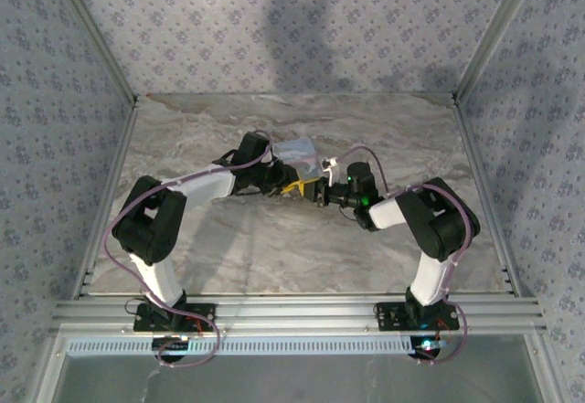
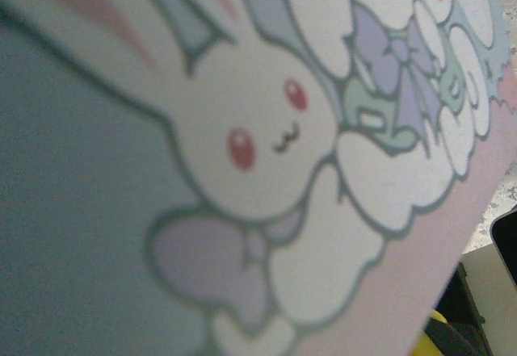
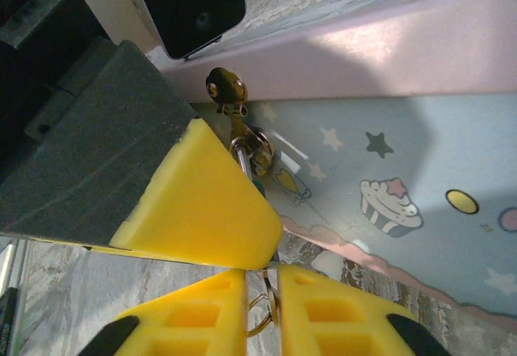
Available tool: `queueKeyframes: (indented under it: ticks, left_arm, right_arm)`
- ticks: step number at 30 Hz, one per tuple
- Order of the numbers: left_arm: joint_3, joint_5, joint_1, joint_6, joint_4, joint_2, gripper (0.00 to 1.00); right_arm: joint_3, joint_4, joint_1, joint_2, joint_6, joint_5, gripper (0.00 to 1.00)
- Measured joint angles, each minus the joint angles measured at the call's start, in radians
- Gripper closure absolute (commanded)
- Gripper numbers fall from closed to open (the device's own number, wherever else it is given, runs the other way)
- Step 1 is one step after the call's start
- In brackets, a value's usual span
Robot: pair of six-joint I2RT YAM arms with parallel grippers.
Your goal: Unlock a padlock with a key
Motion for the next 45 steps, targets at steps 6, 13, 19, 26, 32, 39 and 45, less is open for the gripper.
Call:
queueKeyframes:
  ticks: [6,13,19,26,32,39,45]
  left_arm:
    - [0.000,-0.008,0.000,0.000,-0.001,0.000,0.89]
    - [0.000,-0.014,0.000,0.000,0.000,0.000,0.89]
    - [0.000,-0.026,0.000,0.000,0.008,0.000,0.89]
    - [-0.002,-0.030,0.001,0.000,0.014,0.000,0.89]
    - [-0.002,-0.037,0.003,0.000,0.014,0.000,0.89]
    - [-0.003,-0.042,0.004,0.000,0.016,0.000,0.89]
    - [-0.004,-0.041,0.008,0.000,0.017,0.000,0.89]
  right_arm:
    - [0.001,0.013,0.000,0.010,0.018,0.007,0.97]
    - [0.000,0.038,0.001,0.021,0.060,0.010,1.00]
    - [-0.009,0.111,0.003,0.050,0.186,0.020,1.00]
    - [-0.031,0.213,0.013,0.081,0.388,0.053,1.00]
    - [-0.032,0.270,0.019,0.112,0.523,0.066,1.00]
    - [-0.032,0.330,0.020,0.145,0.644,0.068,1.00]
    - [-0.031,0.380,0.020,0.172,0.721,0.067,1.00]
